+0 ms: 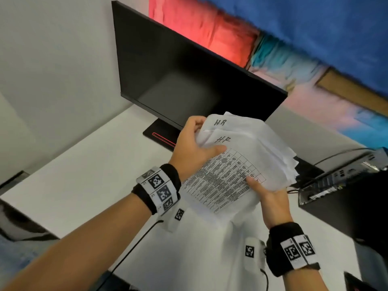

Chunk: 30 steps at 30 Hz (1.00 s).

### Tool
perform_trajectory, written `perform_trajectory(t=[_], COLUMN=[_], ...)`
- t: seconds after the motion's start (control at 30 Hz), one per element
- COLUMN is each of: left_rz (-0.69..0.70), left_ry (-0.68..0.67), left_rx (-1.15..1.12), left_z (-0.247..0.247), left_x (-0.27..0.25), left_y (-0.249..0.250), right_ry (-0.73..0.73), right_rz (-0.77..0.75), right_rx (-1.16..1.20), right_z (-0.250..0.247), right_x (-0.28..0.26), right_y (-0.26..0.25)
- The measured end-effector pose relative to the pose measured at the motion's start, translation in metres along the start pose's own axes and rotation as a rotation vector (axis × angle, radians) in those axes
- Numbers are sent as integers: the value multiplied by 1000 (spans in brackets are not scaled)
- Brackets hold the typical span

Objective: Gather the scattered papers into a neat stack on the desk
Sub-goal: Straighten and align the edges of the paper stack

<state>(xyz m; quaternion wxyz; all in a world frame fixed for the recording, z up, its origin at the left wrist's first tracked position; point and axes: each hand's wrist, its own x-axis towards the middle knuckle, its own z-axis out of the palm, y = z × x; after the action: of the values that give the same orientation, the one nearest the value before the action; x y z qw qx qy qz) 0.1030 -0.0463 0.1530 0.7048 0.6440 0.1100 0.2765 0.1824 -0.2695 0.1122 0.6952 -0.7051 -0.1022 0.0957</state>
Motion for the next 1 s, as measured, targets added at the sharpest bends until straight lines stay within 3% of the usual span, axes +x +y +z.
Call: perform_trajectory(t=[0.17, 0.4, 0.5, 0.57, 0.67, 0.77, 0.9, 1.0], left_rz=[-17, -216, -219, -214, -226, -258, -414, -500], left_ry=[3, -226, -136, -71, 25, 81, -135, -188], left_rx=[-17, 38, 105, 112, -93, -442, -643, -611], left_z=[-18, -31, -21, -17, -24, -38, -44, -63], left_x=[11, 11, 7, 5, 5, 15, 14, 6], left_y=[-22, -36, -41, -40, -31, -29, -40, -54], right_ry=[27, -58, -105, -61, 55, 96, 72, 42], right_rz=[54, 83, 74, 93, 202, 397, 516, 450], right_rx=[23, 326, 195, 0, -129, 23, 516, 491], right_z=[-8, -4, -1, -4, -13, -20, -11, -11], right_x=[2, -5, 0, 2, -5, -17, -21, -11], right_y=[14, -2, -2, 10, 32, 54, 50, 32])
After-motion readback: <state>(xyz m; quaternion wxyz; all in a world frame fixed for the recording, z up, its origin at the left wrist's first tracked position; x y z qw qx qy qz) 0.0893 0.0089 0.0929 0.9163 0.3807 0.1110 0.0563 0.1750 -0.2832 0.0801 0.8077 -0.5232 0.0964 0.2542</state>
